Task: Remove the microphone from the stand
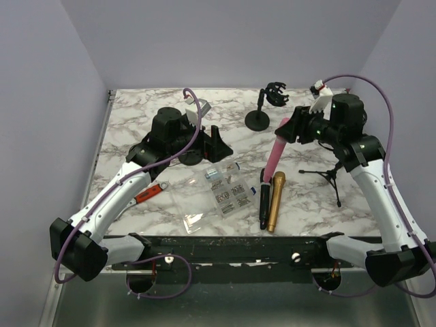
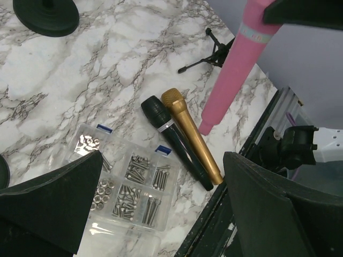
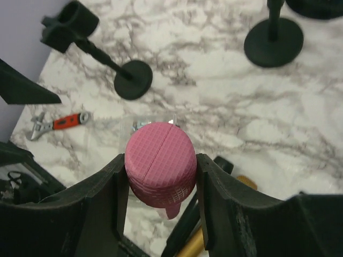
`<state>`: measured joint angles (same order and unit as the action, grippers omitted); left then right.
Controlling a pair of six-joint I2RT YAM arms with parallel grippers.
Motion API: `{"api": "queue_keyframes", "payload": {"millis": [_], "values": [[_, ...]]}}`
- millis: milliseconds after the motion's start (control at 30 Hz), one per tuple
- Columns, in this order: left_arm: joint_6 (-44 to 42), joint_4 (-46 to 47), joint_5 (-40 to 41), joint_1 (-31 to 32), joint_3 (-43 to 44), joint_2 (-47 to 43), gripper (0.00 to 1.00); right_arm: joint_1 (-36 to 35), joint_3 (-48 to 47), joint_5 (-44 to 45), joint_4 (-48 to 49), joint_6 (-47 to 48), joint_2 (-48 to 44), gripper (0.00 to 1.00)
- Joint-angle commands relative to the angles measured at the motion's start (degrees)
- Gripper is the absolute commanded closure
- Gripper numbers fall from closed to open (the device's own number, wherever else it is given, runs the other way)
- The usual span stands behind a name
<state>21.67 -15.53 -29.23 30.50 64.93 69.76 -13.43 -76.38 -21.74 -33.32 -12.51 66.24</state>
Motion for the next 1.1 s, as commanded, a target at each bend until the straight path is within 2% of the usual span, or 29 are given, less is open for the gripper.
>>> {"api": "queue_keyframes", "payload": {"millis": [0,167,267,433,600,833,1067], "values": [[1.1,1.2,-2.5,0.5,1.2,0.2,0.01,-0.9,3.2,1.4,-10.9,-1.5,1.7,0.99],[1.4,1.5,-2.6,0.6,1.0,0.7,0.02,-1.7,7.8,13.6,-16.4,-4.5,1.0,0.99],[1.4,1.4,-2.7,0.6,1.0,1.1,0.01,-1.8,9.1,17.9,-19.5,-7.2,2.0,0.99],[1.1,1.4,-2.0,0.7,0.9,1.1,0.01,-1.8,14.7,28.0,-18.7,-10.5,3.3,0.99],[1.2,1.4,-1.8,0.7,0.9,1.7,0.01,-4.4,15.3,33.5,-17.5,-12.1,5.6,0.99],[1.1,1.3,-1.7,0.8,1.0,1.3,0.02,-5.1,17.1,35.0,-13.8,-13.3,10.2,0.96],[1.4,1.4,-2.4,0.7,1.1,0.9,0.01,-5.1,22.4,36.2,-5.8,-16.0,12.0,0.95]]}}
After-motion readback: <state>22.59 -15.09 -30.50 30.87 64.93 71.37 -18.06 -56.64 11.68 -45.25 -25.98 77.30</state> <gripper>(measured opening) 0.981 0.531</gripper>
